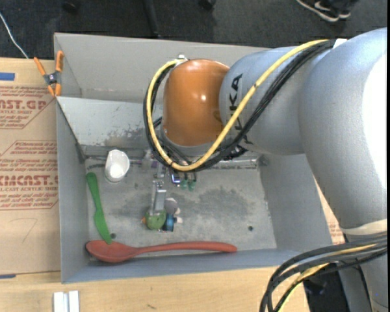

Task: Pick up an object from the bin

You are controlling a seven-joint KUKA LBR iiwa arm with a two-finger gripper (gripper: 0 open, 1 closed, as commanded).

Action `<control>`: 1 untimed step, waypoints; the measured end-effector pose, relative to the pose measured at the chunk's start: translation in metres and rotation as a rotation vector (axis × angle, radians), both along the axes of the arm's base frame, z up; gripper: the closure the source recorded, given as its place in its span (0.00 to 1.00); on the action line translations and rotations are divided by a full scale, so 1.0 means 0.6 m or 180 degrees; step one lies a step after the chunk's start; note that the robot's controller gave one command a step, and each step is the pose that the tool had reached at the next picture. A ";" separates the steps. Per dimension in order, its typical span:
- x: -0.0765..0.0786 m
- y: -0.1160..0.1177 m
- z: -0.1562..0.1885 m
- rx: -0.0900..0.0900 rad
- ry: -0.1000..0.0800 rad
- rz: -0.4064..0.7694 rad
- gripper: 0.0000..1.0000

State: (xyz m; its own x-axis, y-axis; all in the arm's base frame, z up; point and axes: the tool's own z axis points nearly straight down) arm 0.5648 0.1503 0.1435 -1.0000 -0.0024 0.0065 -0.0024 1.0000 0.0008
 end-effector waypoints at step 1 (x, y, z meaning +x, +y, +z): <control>0.003 -0.002 0.008 0.0004 -0.0024 -0.0007 0.00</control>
Offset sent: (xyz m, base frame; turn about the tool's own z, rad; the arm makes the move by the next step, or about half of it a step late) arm -0.0261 0.0024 -0.0611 -0.6128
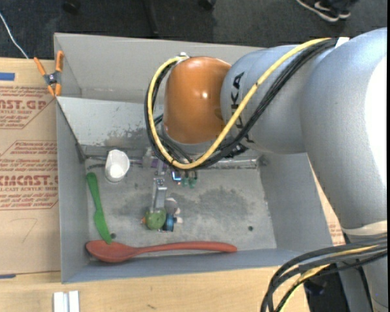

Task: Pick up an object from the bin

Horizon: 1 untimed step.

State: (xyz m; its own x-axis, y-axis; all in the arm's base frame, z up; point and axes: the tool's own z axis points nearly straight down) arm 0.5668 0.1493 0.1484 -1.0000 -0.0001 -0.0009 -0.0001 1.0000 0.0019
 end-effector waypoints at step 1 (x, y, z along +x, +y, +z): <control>-0.037 0.006 -0.088 0.0001 0.0009 0.1572 0.00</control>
Offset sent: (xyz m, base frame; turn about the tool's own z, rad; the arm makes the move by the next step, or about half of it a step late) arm -0.0302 -0.0286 -0.0713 -0.3536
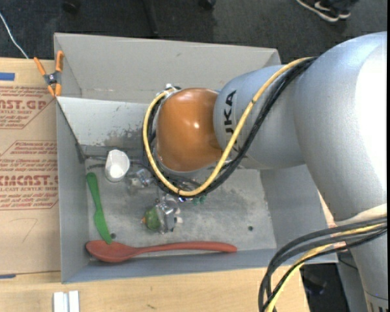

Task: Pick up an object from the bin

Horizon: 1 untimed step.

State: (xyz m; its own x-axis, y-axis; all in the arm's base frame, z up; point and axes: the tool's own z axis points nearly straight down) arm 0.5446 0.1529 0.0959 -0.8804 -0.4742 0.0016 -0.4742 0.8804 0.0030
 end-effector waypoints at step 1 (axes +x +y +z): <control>-0.012 -0.047 -0.029 0.0006 -0.0009 -0.0433 0.00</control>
Offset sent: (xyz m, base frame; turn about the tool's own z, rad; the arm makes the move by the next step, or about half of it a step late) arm -0.0090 -0.0168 -0.0213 0.0756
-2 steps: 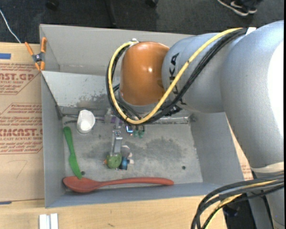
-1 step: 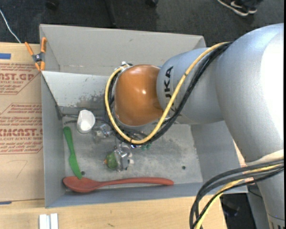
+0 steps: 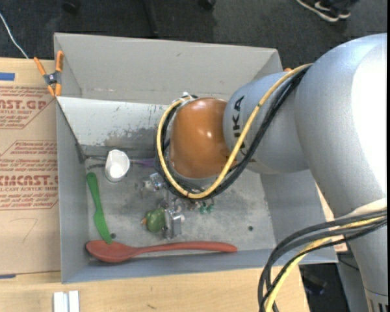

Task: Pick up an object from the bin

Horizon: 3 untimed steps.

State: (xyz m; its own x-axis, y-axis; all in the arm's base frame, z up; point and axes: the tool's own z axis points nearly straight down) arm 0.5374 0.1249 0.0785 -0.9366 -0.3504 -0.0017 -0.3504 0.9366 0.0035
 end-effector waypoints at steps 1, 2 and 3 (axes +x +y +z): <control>-0.003 0.020 -0.007 0.0000 0.0007 0.0188 1.00; -0.003 0.020 -0.007 0.0002 0.0007 0.0188 1.00; -0.024 0.005 0.140 -0.0001 0.0019 0.0306 1.00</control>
Offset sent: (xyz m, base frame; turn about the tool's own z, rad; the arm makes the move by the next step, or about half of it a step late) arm 0.0000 0.0000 0.0000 0.0000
